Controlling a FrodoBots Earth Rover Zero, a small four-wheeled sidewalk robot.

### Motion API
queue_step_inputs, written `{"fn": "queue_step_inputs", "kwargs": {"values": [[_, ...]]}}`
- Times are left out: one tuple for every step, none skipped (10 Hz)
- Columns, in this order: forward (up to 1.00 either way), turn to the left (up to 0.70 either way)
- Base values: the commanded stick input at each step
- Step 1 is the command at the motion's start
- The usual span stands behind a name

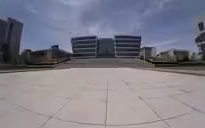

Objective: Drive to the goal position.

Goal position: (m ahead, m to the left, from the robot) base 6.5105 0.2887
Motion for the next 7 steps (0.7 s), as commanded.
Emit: {"fn": "queue_step_inputs", "kwargs": {"values": [[0.69,0.0],[0.69,0.0],[0.69,0.0],[0.69,0.0],[0.69,0.0],[0.69,0.0],[0.69,0.0]]}}
